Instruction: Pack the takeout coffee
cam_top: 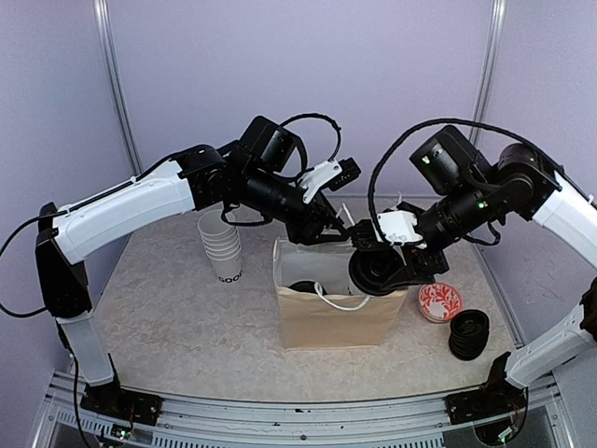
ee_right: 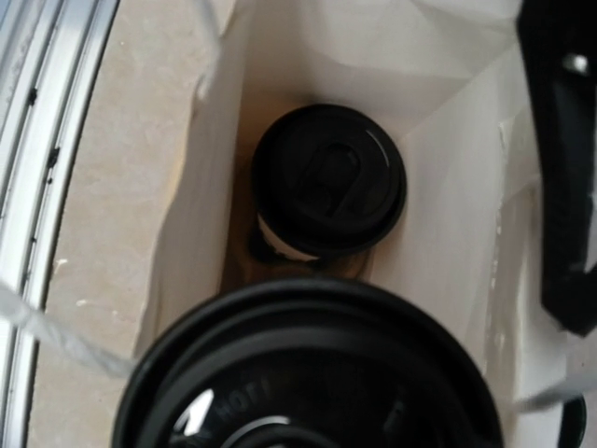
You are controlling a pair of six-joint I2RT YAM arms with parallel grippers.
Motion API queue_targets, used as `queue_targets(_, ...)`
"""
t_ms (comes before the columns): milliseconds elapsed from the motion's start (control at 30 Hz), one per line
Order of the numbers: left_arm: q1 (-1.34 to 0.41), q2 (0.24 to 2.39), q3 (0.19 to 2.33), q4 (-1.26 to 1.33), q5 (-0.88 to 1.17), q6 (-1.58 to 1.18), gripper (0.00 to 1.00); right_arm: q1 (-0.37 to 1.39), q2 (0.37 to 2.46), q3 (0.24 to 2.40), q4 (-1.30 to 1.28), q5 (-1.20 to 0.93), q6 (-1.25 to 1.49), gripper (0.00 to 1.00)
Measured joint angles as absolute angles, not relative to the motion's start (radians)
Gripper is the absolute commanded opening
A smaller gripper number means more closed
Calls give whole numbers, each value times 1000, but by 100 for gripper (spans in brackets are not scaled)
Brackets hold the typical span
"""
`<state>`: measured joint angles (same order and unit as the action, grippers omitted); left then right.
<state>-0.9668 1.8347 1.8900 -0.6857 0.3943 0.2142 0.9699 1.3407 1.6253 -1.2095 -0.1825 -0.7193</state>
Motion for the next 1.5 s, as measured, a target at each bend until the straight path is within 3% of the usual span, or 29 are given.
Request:
queue_targets(167, -990, 1781, 1890, -688, 353, 210, 59, 974, 1326, 1600, -1203, -186, -728, 57)
queue_targets(400, -958, 1678, 1890, -650, 306, 210, 59, 1033, 1320, 1598, -1195, -142, -750, 56)
queue_targets(733, -846, 1673, 1863, -606, 261, 163, 61, 1052, 1485, 2071, -1224, -123, -754, 56)
queue_targets(900, -804, 1636, 1819, -575, 186, 122, 68, 1073, 1491, 2191, -1228, -197, -717, 55)
queue_targets(1167, -787, 1539, 1771, -549, 45, 83, 72, 1222, 1479, 2084, -1236, -270, -715, 54)
queue_targets(1500, -786, 1407, 1629, -545, 18, 29, 72, 1326, 1483, 1707, -1230, -275, -820, 55)
